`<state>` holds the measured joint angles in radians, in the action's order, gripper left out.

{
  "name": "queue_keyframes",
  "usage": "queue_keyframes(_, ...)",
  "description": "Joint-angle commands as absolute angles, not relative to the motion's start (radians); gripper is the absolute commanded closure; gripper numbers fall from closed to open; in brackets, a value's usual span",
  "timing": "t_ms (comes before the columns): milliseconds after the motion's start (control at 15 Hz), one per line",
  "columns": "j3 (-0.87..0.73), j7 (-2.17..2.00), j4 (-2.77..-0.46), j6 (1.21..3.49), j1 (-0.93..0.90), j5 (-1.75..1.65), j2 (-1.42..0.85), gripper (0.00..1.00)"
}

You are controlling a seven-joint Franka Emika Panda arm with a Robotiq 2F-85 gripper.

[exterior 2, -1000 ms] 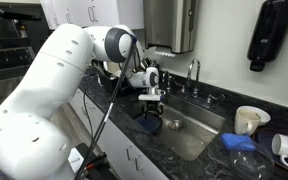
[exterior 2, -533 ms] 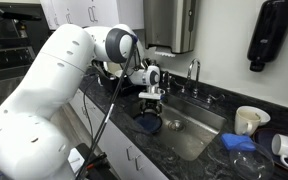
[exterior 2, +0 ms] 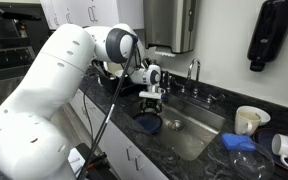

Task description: Remove the fork from the sink and put it on the dish rack

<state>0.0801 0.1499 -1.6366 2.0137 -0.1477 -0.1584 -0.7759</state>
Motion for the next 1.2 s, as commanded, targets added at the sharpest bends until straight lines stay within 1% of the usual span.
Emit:
queue_keyframes(0, 0.084, 0.148, -1.632, 2.010, -0.146, -0.161, -0.779, 0.00)
queue_keyframes(200, 0.084, 0.148, -1.632, 2.010, -0.146, -0.161, -0.779, 0.00)
queue_keyframes(733, 0.060, 0.024, -1.651, 2.107, -0.176, -0.183, -0.785, 0.00)
queue_keyframes(1133, 0.035, 0.016, -1.631, 2.068, -0.178, -0.230, -0.820, 0.00)
